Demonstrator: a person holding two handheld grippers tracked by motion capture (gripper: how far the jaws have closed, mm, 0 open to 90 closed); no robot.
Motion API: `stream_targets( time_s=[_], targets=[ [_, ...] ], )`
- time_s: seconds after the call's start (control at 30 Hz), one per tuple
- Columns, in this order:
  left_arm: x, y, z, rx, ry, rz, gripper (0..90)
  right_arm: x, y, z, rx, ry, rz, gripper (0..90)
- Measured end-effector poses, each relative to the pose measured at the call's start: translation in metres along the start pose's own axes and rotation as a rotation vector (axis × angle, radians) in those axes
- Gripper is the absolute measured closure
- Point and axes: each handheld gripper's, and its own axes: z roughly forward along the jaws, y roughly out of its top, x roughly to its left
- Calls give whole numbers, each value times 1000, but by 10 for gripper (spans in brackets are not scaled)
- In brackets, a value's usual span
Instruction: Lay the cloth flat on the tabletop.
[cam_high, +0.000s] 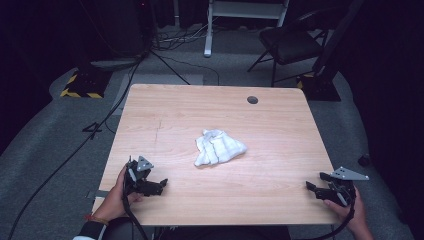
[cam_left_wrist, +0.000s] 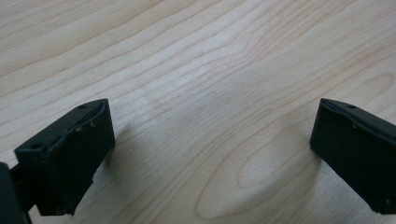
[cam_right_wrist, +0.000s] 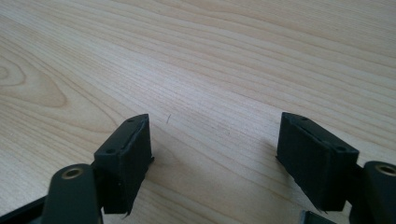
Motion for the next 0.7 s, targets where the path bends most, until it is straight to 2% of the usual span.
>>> stream_targets(
  time_s=[0.13,0.27,0.43,0.57,0.7],
  targets=[
    [2,0,0,-3,-11,20,0,0,0,0,1,1,-1,264],
    [6,1,1,-1,-52,76,3,0,2,1,6,7,-11,264],
    [10,9,7,4,-128,152,3,3,11,5,14,15,-41,266],
    [7,19,16,6,-149,176,1,9,31,11,15,46,-83,263],
    [2,32,27,6,-166,194,1,21,65,16,-15,93,-143,314]
  ],
)
